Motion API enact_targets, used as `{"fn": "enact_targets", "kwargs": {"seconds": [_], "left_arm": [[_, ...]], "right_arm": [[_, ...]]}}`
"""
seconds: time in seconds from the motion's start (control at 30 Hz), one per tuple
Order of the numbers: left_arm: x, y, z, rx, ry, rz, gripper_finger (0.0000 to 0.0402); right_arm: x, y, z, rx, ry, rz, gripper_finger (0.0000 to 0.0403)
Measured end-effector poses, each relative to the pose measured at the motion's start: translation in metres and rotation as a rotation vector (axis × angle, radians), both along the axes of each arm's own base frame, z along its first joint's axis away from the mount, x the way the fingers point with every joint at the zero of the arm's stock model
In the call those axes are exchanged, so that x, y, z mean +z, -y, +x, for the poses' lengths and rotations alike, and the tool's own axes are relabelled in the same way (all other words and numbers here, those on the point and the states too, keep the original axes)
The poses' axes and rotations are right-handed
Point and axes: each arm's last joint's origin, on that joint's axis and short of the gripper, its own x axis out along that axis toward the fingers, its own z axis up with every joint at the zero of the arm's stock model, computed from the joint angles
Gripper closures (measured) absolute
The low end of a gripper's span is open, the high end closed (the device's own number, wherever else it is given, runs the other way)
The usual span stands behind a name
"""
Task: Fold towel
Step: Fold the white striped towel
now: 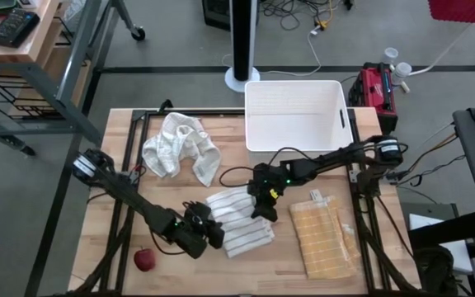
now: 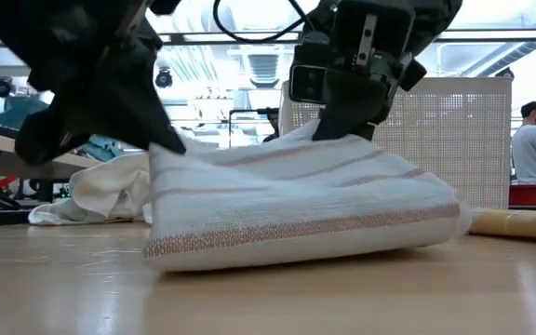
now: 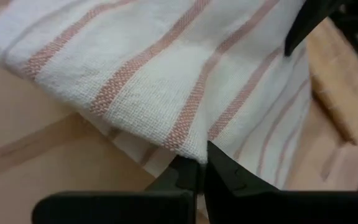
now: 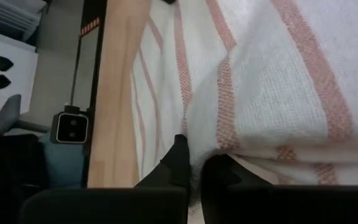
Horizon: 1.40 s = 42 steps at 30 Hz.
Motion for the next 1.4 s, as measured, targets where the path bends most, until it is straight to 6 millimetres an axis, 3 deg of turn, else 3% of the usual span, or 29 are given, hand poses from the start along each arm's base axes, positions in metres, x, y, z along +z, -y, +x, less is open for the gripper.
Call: {"fn": "enact_targets", "kwargs": {"seconds": [0.37, 0.73, 0.97, 1.2, 1.4], "left_arm": [[0.007, -0.017, 0.01, -0.085, -0.039, 0.039, 0.0401], [0.008, -0.023, 0.017, -0.108, -0.031, 0.018, 0.0401], [0.005, -0.026, 0.018, -0.103, -0.053, -0.069, 0.0355], [0.001, -0.027, 0.015, -0.071, -0.076, -0.125, 0.0273], [0.001, -0.038, 0.019, -0.019, -0.059, -0.058, 0.0253]], "right_arm": [[0.006, -0.014, -0.006, 0.033, 0.019, -0.082, 0.0397], [0.003, -0.022, -0.025, -0.042, -0.155, -0.258, 0.0396], [-0.009, -0.032, -0.036, -0.022, -0.231, -0.339, 0.0392], [-0.01, -0.031, -0.043, -0.023, -0.253, -0.343, 0.0322], [0.0, -0.024, -0.059, -0.09, -0.332, -0.487, 0.025]]}}
